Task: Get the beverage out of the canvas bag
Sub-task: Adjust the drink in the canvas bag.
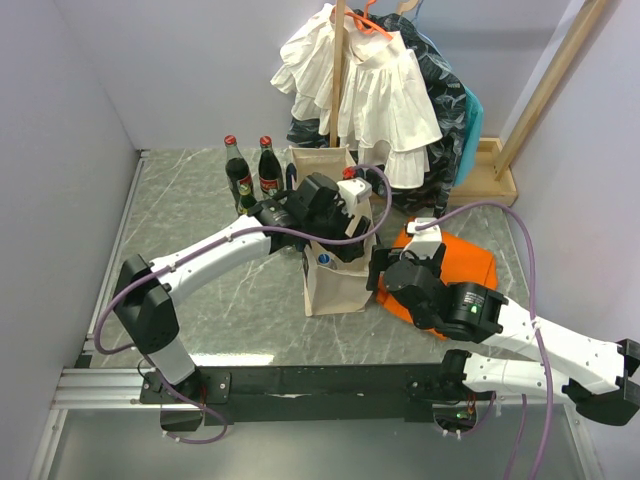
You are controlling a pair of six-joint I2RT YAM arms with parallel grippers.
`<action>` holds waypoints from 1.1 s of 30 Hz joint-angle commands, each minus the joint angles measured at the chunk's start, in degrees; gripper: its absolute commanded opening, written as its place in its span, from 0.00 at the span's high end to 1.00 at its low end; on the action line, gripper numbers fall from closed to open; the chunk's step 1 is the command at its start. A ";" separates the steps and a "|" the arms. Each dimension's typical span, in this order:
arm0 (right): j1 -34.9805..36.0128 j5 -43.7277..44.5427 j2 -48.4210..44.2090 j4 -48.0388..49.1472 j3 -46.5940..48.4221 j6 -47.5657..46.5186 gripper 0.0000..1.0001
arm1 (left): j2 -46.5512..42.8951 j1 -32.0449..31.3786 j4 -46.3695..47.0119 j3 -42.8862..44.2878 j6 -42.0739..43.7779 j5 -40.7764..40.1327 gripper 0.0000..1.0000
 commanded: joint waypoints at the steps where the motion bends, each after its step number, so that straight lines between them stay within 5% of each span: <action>1: -0.17 1.72 -0.94 -0.46 -0.85 -0.16 0.00 | 0.84 -0.62 0.15 2.88 0.66 -0.84 0.15; 12: -0.18 1.89 -0.59 0.06 -0.93 -0.86 0.00 | 2.51 -1.06 -1.35 4.99 1.19 -1.63 0.45; 15: -0.26 1.89 -0.50 0.42 -1.11 -1.04 0.00 | 2.43 -1.24 -0.91 4.90 1.10 -1.80 0.57; 19: -0.26 1.81 -0.06 0.68 -1.02 -1.04 0.00 | 3.30 -1.24 -1.70 6.04 0.92 -2.24 0.88; 22: -0.26 1.81 0.38 0.85 -1.02 -1.13 0.00 | 3.83 -1.24 -2.14 6.83 0.66 -3.12 0.99; 33: -0.26 1.98 0.38 1.12 -0.76 -1.39 0.00 | 2.08 -1.24 -0.73 9.21 0.31 -6.02 0.99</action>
